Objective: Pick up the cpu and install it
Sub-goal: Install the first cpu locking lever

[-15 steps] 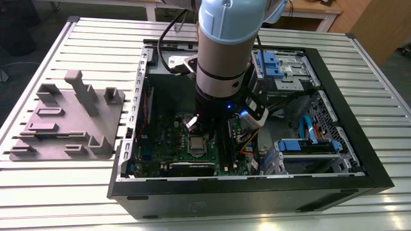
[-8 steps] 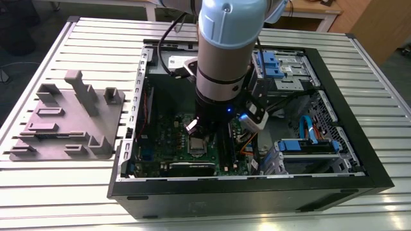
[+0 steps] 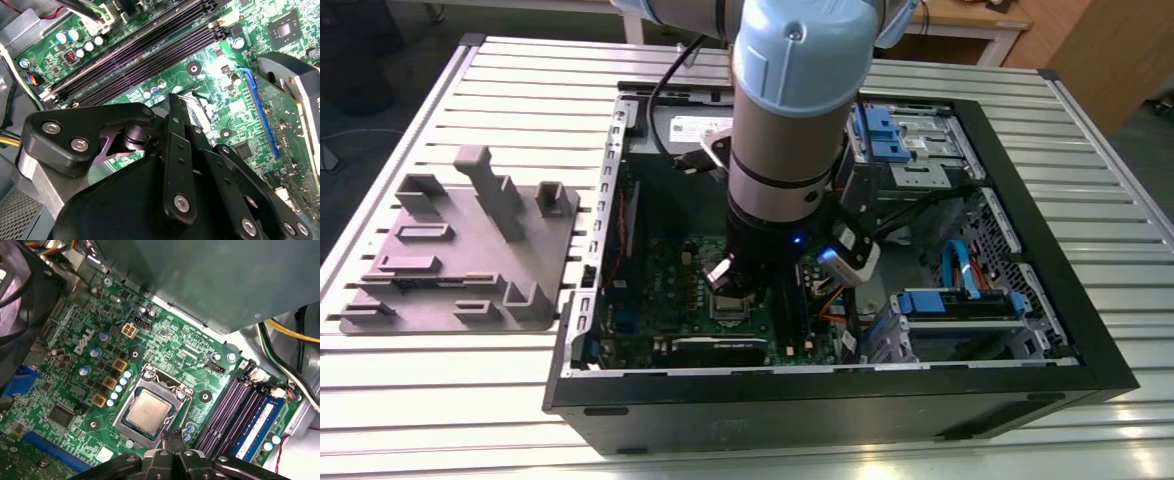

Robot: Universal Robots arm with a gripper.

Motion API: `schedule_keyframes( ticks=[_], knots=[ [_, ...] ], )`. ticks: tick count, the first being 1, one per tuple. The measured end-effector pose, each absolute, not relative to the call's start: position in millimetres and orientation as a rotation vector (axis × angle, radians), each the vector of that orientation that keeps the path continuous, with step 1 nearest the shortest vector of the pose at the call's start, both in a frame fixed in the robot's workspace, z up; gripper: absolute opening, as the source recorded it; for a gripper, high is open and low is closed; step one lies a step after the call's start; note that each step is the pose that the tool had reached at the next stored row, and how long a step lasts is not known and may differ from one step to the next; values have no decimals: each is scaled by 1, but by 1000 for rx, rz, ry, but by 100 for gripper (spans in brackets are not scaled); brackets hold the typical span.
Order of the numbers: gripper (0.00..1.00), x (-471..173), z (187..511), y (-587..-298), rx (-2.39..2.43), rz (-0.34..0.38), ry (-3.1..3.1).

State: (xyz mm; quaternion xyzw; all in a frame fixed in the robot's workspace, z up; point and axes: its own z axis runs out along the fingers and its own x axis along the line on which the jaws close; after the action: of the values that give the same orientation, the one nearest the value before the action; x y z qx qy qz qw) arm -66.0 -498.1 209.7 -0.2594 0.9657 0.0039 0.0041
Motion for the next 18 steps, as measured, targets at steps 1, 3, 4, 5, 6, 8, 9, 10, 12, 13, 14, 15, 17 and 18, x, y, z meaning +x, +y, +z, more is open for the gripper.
schedule_keyframes(
  ticks=[1,3,4,5,6,8,9,10,12,13,14,15,17,18],
  knots=[
    [10,-66,209,-499,-813,12,3026],
    [10,-65,208,-500,-813,12,3026],
    [10,-65,207,-500,-813,12,3026],
    [10,-65,206,-501,-813,12,3026],
    [10,-65,206,-502,-813,12,3026],
    [10,-64,203,-503,-813,12,3026],
    [10,-64,203,-504,-813,12,3026],
    [10,-64,202,-504,-813,12,3026],
    [10,-64,201,-506,-813,12,3026],
    [10,-64,201,-506,-813,12,3026],
    [10,-64,200,-507,-813,12,3026],
    [10,-64,199,-507,-813,12,3026],
    [10,-64,197,-507,-813,12,3026],
    [10,-64,197,-507,-813,12,3026]
  ],
)
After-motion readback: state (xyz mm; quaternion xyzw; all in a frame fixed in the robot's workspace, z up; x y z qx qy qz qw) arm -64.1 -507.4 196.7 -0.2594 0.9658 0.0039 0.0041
